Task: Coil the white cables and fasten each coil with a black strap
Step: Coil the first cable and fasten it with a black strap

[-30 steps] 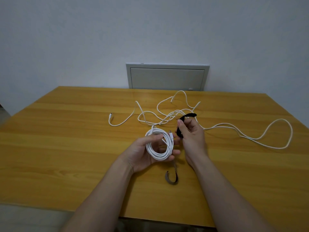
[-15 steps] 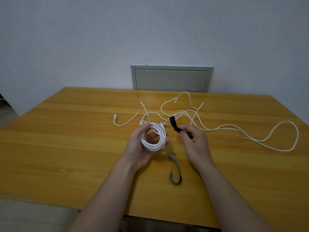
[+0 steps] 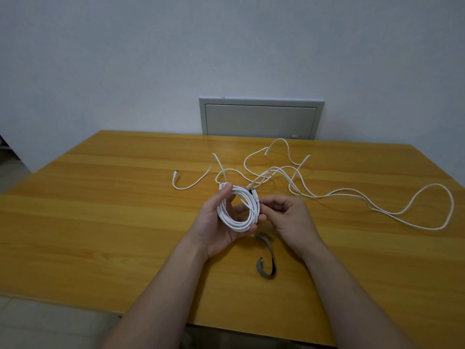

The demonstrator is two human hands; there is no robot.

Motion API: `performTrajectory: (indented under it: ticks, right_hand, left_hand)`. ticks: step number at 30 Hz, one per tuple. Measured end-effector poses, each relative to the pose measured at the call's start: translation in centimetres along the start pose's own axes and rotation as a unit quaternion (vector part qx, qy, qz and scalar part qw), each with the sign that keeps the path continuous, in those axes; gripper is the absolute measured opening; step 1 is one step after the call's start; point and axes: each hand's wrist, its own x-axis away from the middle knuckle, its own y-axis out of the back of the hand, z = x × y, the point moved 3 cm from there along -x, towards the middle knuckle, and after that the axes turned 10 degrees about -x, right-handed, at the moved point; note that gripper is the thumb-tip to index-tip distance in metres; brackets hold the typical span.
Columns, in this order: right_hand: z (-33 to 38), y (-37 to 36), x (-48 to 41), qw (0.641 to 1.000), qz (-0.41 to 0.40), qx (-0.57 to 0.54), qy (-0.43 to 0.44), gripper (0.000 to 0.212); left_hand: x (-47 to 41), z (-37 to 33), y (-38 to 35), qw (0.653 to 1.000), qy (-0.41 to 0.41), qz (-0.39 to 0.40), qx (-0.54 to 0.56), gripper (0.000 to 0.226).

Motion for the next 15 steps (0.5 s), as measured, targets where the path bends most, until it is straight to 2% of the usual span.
performTrajectory:
  ticks: [7, 15]
  right_hand:
    - [-0.15, 0.19, 0.14, 0.994, 0.055, -0.053, -0.082, 0.022]
    - [-0.49, 0.55, -0.13, 0.990, 0.021, -0.069, -0.119, 0.026]
  left_hand:
    - [0.13, -0.05, -0.07, 0.999, -0.011, -0.023, -0.031, 0.038]
    - [0.31, -0.22, -0.70, 0.997, -0.032, -0.052, -0.039, 0.038]
